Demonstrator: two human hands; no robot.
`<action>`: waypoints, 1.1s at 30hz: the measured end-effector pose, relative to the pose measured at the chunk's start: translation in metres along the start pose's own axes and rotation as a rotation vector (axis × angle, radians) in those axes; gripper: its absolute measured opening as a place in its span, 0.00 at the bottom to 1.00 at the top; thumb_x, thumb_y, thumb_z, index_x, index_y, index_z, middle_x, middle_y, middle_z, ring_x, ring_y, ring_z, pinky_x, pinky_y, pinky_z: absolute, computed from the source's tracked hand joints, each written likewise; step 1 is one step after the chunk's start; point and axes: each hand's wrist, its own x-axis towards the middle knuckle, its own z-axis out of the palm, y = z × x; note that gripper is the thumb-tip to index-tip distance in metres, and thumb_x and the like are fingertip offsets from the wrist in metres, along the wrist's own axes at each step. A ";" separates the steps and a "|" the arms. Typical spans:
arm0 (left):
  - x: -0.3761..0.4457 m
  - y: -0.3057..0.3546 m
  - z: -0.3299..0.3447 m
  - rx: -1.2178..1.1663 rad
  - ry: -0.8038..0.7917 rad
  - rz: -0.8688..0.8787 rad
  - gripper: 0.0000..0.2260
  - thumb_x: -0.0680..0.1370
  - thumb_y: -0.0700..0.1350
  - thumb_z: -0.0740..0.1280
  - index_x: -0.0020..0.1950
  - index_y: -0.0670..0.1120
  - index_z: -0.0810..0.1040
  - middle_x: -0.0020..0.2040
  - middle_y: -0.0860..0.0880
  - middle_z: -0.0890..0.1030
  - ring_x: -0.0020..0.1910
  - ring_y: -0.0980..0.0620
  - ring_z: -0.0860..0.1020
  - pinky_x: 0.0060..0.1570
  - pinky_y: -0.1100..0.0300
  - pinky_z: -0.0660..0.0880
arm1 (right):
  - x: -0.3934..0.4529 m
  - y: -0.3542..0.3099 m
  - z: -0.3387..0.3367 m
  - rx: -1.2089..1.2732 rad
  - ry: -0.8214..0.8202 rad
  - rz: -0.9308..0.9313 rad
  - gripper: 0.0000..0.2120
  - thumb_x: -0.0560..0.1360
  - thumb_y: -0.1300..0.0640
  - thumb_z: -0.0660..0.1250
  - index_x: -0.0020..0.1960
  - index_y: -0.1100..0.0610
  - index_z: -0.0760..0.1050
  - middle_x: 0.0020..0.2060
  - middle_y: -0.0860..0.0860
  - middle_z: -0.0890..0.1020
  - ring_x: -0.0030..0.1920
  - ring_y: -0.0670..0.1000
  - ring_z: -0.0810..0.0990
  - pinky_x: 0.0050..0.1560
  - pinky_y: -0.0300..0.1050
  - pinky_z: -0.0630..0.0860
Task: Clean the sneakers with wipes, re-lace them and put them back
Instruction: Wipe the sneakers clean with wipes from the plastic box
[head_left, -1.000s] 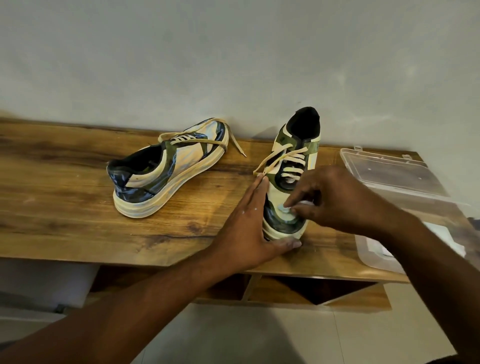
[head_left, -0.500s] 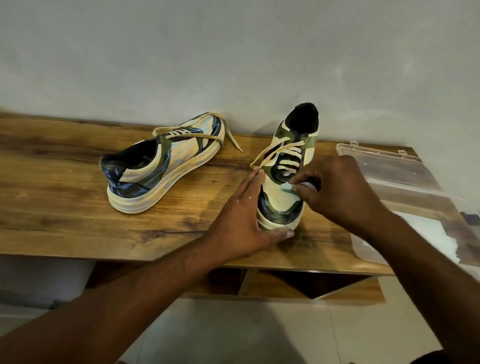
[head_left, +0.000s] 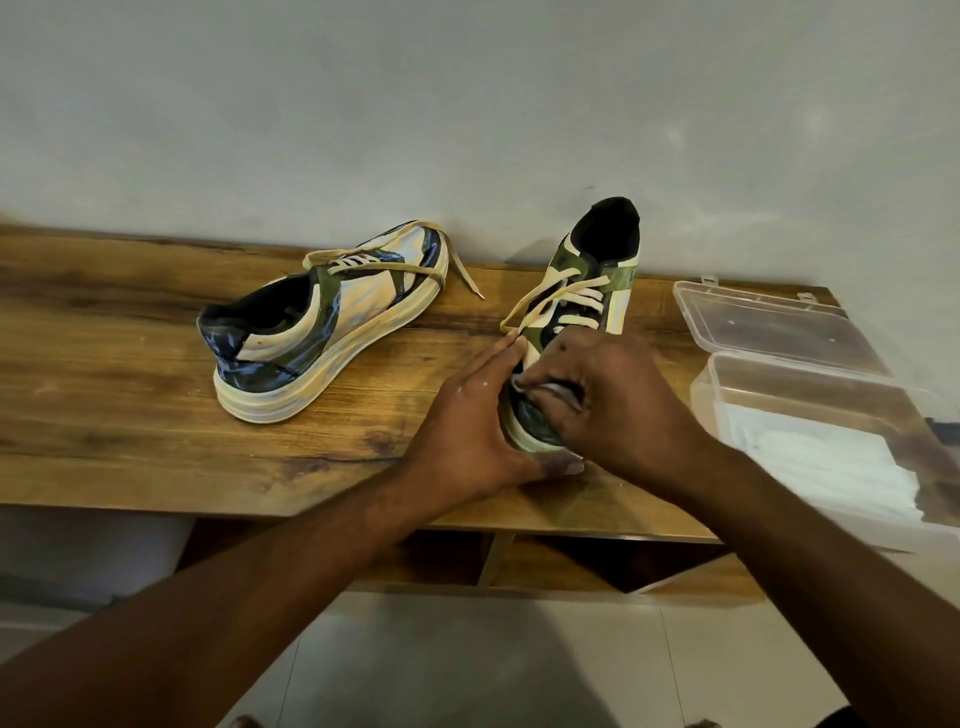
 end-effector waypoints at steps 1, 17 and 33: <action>0.000 -0.001 0.000 0.007 -0.002 0.005 0.59 0.58 0.68 0.82 0.83 0.46 0.64 0.82 0.52 0.65 0.80 0.59 0.62 0.80 0.60 0.61 | 0.000 0.000 -0.006 0.016 -0.066 -0.030 0.11 0.72 0.61 0.78 0.53 0.52 0.88 0.45 0.48 0.85 0.43 0.47 0.81 0.42 0.44 0.78; 0.001 -0.003 0.003 -0.008 0.000 0.018 0.59 0.60 0.65 0.84 0.83 0.47 0.63 0.83 0.53 0.64 0.80 0.60 0.61 0.77 0.70 0.57 | 0.002 0.014 -0.039 0.051 -0.257 -0.041 0.11 0.72 0.62 0.79 0.50 0.48 0.89 0.44 0.42 0.84 0.42 0.41 0.82 0.41 0.32 0.74; 0.008 -0.002 0.004 -0.080 0.055 0.038 0.49 0.58 0.61 0.87 0.75 0.48 0.74 0.73 0.52 0.77 0.73 0.56 0.73 0.73 0.53 0.72 | 0.013 -0.005 0.000 -0.090 0.001 -0.159 0.10 0.69 0.67 0.77 0.47 0.56 0.88 0.42 0.52 0.84 0.41 0.52 0.82 0.41 0.42 0.75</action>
